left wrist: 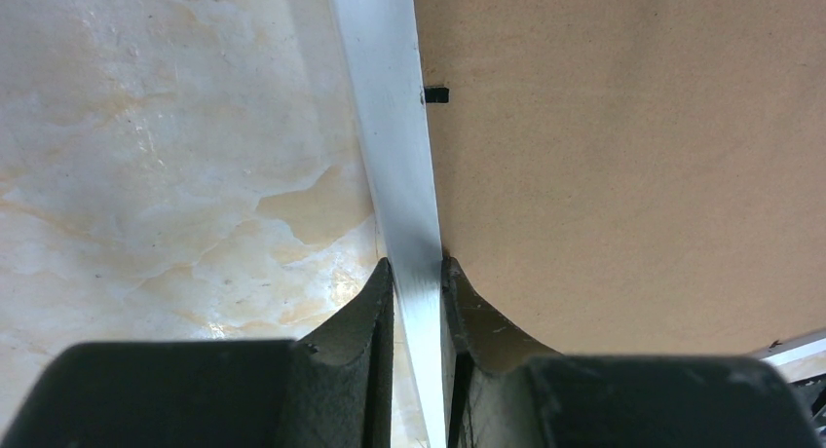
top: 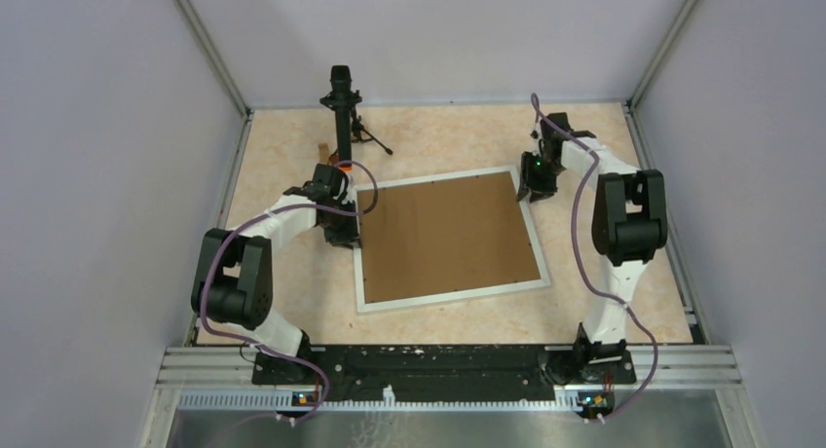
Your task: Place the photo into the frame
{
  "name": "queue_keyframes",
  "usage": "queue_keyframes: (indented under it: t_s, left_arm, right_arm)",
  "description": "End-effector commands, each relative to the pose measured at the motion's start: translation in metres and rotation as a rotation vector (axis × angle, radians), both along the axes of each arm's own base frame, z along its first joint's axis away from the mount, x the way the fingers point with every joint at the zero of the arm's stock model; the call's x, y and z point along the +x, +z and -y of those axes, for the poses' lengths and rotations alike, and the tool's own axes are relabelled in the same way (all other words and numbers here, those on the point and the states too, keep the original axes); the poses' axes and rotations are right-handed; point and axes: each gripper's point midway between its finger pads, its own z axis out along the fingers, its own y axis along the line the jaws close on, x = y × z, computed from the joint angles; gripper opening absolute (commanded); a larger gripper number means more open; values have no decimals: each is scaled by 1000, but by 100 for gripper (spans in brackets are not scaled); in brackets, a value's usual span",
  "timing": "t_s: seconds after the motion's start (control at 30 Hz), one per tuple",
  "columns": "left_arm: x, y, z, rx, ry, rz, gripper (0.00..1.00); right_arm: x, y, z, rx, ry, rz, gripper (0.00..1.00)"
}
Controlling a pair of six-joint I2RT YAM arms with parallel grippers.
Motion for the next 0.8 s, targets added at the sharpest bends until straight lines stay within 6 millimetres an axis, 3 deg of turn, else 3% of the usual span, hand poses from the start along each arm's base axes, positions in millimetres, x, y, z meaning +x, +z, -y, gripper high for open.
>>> queue_keyframes:
  t_s: [0.0, 0.17, 0.23, 0.37, 0.4, 0.47, 0.53, 0.63, 0.7, 0.77]
  left_arm:
    - [1, -18, 6, -5, -35, -10, 1]
    - [3, -15, 8, -19, -33, -5, 2]
    - [2, -15, 11, -36, -38, -12, 2]
    - [2, -14, 13, -55, -27, -19, 5]
    - [4, -10, 13, -73, -15, -13, 6]
    - [9, 0, 13, -120, 7, 11, 10]
    - [14, 10, 10, -132, 22, 47, 21]
    - [20, 24, 4, -137, 34, 91, 31]
    - [20, 31, 1, -148, 42, 105, 34]
    - [20, 37, 1, -162, 46, 121, 39]
  right_arm:
    - [-21, -62, 7, -370, 38, -129, 39]
    - [-23, -35, -16, -536, 72, -78, 49]
    - [-12, -4, -16, -595, 52, -5, 56]
    - [6, 88, -14, -695, 57, 220, 71]
    - [5, 117, -22, -692, 92, 300, 74]
    - [-8, 148, -55, -658, 256, 431, 78]
    - [-37, 161, -104, -576, 468, 569, 81]
    - [-106, 158, -183, -371, 798, 706, 84]
    - [-156, 145, -217, -229, 1023, 721, 83]
    - [-203, 132, -240, -113, 1233, 743, 81]
